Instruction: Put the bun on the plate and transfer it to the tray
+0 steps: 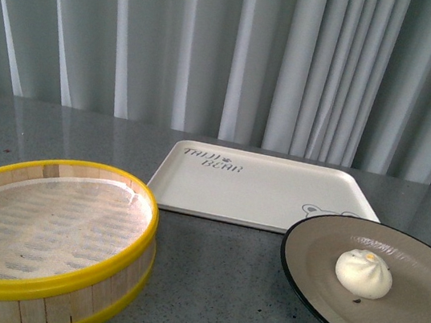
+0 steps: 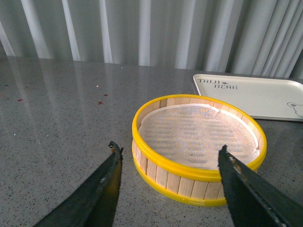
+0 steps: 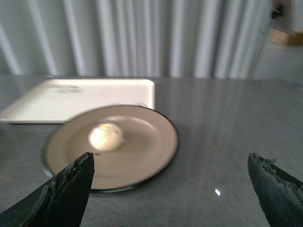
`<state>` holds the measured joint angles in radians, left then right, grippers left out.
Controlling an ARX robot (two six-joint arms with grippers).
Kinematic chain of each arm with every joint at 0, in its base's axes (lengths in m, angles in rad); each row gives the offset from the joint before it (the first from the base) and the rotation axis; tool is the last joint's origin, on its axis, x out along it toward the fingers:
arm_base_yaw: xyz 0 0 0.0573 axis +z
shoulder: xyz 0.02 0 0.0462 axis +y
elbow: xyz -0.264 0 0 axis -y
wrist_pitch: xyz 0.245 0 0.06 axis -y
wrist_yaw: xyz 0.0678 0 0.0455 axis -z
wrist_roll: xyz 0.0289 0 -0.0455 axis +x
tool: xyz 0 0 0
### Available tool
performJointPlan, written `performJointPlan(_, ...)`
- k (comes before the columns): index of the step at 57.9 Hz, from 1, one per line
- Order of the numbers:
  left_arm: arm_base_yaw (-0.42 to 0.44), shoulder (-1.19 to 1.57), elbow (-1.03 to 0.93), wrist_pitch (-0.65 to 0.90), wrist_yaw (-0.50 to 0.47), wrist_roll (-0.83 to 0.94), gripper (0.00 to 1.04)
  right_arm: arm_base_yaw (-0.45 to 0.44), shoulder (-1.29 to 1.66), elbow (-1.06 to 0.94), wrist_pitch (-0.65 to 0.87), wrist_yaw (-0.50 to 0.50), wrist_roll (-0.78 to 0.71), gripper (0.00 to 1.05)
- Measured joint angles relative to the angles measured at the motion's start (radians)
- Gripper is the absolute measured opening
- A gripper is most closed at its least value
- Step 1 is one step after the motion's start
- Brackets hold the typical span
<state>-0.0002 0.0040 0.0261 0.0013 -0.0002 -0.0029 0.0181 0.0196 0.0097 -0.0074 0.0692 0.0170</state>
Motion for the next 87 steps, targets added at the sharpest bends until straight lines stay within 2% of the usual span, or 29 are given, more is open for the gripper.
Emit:
performJointPlan(2, 0.0, 0.0, 0.0, 0.0, 0.0, 0.0, 0.76, 0.017, 0.062, 0.019, 0.018, 0.14, 0.032, 0.96)
performJointPlan(4, 0.0, 0.0, 0.0, 0.0, -0.004, 0.0, 0.83, -0.001, 0.158, 0.051, 0.074, 0.216, 0.071, 0.96)
performJointPlan(5, 0.0, 0.0, 0.0, 0.0, -0.002, 0.0, 0.87, -0.024, 0.21, 0.07, 0.107, 0.217, 0.1, 0.96)
performJointPlan(10, 0.0, 0.0, 0.0, 0.0, 0.0, 0.0, 1.0, -0.144, 0.451, 0.163, 0.278, 0.136, 0.212, 0.96)
performJointPlan(15, 0.0, 0.0, 0.0, 0.0, 0.0, 0.0, 0.98, -0.215, 0.686, 0.252, 0.391, 0.045, 0.33, 0.96)
performJointPlan(20, 0.0, 0.0, 0.0, -0.001, 0.0, 0.0, 0.98, -0.233, 0.896, 0.329, 0.406, -0.024, 0.472, 0.96)
performJointPlan(29, 0.0, 0.0, 0.0, -0.001, 0.0, 0.0, 0.98, -0.208, 1.14, 0.429, 0.304, -0.09, 0.728, 0.96)
performJointPlan(39, 0.0, 0.0, 0.0, -0.001, 0.0, 0.0, 0.98, -0.069, 1.157, 0.441, 0.226, -0.111, 0.948, 0.96)
performJointPlan(48, 0.0, 0.0, 0.0, -0.001, 0.0, 0.0, 0.98, -0.037, 1.152, 0.399, 0.228, -0.106, 1.004, 0.96)
performJointPlan(62, 0.0, 0.0, 0.0, -0.001, 0.0, 0.0, 0.98, -0.127, 1.098, 0.321, 0.231, -0.143, 1.011, 0.96)
performJointPlan(72, 0.0, 0.0, 0.0, -0.001, 0.0, 0.0, 0.98, -0.196, 1.208, 0.32, 0.329, -0.184, 1.01, 0.96)
performJointPlan(87, 0.0, 0.0, 0.0, -0.001, 0.0, 0.0, 0.98, -0.199, 1.379, 0.384, 0.43, -0.238, 1.001, 0.96)
